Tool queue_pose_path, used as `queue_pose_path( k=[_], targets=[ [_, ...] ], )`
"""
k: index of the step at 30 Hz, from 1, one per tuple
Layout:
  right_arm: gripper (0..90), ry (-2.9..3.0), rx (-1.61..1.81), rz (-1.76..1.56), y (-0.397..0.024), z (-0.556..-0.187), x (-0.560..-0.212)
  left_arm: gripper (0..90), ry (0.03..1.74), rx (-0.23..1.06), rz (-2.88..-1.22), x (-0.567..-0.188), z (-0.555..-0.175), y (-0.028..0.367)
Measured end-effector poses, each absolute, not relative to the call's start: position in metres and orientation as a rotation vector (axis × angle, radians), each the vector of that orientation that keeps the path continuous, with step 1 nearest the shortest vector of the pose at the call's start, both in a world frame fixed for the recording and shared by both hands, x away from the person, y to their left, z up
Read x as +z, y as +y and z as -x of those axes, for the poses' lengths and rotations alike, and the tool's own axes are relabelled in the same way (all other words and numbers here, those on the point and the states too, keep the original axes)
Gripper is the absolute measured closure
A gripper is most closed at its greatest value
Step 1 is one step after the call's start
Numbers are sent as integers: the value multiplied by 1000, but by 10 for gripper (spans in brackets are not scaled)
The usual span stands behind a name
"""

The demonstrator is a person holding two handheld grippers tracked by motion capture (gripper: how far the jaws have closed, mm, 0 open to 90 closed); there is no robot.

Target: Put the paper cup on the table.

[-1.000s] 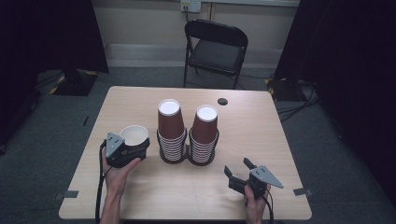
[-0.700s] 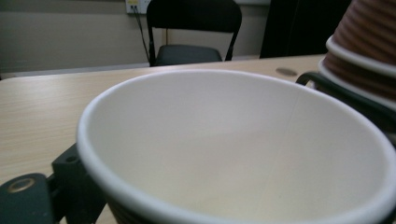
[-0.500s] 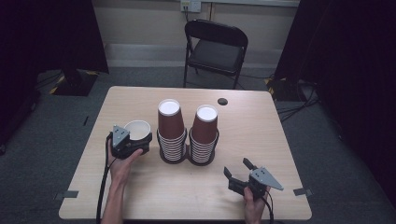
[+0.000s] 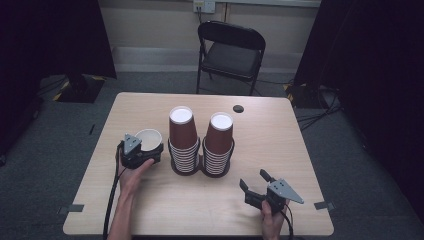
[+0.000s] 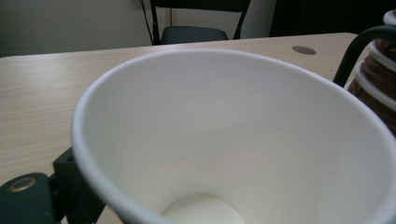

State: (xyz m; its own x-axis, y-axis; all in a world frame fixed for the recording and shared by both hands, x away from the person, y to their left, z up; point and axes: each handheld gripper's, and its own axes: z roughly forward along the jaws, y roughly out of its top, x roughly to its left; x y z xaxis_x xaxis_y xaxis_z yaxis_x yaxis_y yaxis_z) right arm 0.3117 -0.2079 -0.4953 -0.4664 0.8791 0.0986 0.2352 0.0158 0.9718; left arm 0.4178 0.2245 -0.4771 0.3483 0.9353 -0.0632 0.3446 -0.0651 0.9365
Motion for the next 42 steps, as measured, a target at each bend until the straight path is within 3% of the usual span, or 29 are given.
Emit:
queue_pose_path(
  k=[18,42],
  targets=[
    [140,1743,1475,-1120,-207,-311,-495,153,1235,706,-1753,-492,-412,227],
    [140,1735,1481,-1121,-207,-310,-495,157,1239,758,-1704,-495,-372,233]
  ],
)
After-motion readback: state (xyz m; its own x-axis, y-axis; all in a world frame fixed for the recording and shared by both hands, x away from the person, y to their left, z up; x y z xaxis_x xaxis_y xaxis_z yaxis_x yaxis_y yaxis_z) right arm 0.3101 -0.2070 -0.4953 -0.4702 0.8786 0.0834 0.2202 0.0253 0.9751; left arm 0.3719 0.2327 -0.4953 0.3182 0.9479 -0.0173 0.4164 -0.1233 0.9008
